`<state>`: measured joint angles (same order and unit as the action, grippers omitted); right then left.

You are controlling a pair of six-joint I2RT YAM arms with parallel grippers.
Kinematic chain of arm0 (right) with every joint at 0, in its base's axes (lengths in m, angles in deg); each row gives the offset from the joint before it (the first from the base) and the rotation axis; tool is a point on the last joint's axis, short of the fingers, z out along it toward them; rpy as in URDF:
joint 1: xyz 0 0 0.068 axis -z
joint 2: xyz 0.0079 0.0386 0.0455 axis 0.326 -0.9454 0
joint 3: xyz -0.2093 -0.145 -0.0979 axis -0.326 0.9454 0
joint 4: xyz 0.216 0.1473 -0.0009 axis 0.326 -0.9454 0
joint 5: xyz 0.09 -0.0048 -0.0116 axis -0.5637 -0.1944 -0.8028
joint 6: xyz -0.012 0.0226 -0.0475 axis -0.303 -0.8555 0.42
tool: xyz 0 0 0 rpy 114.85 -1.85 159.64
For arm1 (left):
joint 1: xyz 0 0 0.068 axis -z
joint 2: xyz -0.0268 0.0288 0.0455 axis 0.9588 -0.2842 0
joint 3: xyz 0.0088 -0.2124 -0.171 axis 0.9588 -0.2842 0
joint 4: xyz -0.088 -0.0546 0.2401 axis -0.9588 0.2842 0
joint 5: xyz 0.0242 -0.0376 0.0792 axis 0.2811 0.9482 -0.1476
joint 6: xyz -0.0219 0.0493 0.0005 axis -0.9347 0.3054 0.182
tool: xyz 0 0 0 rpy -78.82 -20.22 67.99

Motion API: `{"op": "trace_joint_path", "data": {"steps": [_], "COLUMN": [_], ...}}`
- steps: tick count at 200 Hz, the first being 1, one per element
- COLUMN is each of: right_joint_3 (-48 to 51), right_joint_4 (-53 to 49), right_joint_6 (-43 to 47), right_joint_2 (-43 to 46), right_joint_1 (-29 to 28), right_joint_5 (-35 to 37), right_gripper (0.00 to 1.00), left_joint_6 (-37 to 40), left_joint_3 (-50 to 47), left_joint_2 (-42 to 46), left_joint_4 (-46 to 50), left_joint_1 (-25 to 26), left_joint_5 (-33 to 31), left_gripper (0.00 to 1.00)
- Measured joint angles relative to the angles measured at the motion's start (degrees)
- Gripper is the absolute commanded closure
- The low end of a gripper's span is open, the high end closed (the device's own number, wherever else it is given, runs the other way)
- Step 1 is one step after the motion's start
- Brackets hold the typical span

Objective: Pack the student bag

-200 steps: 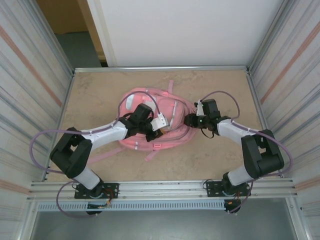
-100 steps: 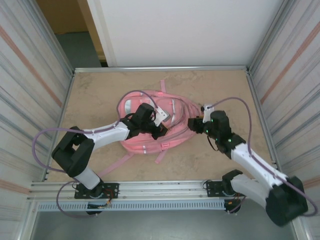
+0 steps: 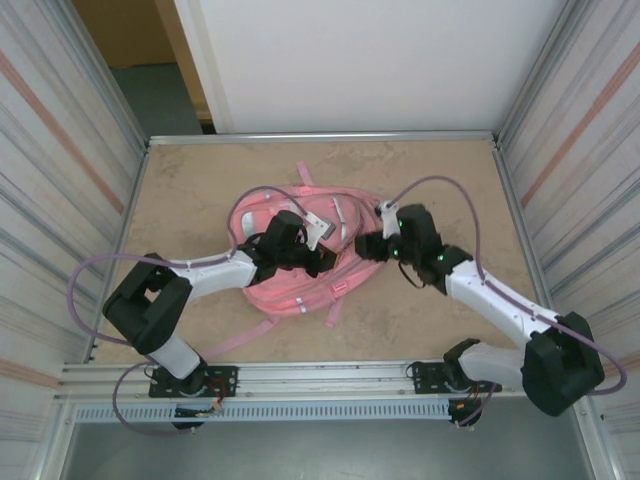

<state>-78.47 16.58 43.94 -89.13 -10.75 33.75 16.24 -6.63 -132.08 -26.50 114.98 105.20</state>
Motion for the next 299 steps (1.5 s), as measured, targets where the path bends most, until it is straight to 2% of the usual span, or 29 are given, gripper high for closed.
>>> {"op": "trace_joint_path", "data": {"steps": [10, 33, 43, 75, 118, 156, 209, 231, 299], "right_joint_3": [-0.85, -0.81, -1.07, -4.33, -4.96, -6.49, -9.53, -9.92, -10.36], "right_joint_4": [-1.9, -8.02, -10.38, -14.16, -12.79, -13.64, -19.28, -21.2, -21.84], "right_joint_6": [-5.88, -18.95, -23.41, -30.27, -33.48, -33.92, -33.05, -32.72, -30.23], "right_joint_2": [0.2, 0.59, 0.02, -3.41, -6.43, -8.24, -8.48, -8.37, -8.31], "right_joint_1": [0.17, -3.32, -4.81, -8.68, -9.62, -11.58, -16.33, -17.18, -17.14], "right_joint_5": [-0.5, -1.27, -1.62, 1.11, 4.11, 8.24, 20.52, 23.28, 22.47], "right_gripper": [0.5, 0.57, 0.55, 0.57, 0.7, 0.69, 0.71, 0.74, 0.73], "left_joint_6": [-0.55, -1.07, -1.05, -0.76, 2.01, 3.69, 6.51, 7.65, 9.09], "left_joint_3": [0.0, 0.0, 0.0, 0.02, 0.26, 0.35, 2.01, 2.8, 3.37], "left_joint_2": [0.0, -0.31, -0.31, -0.31, -0.31, -0.31, -0.31, -0.31, -0.31], "left_joint_4": [-0.44, -1.07, -1.01, -0.96, 0.22, 1.27, 3.93, 5.53, 6.8], "left_joint_1": [0.15, 0.44, 0.55, 0.7, 1.51, 1.75, 2.01, 2.19, 2.84], "left_joint_5": [0.31, 1.2, 1.22, 1.22, 0.59, -0.24, -0.63, -1.05, -1.92], "left_gripper": [1.0, 1.0, 1.0, 1.0, 1.0, 1.0, 1.0, 1.0, 1.0]}}
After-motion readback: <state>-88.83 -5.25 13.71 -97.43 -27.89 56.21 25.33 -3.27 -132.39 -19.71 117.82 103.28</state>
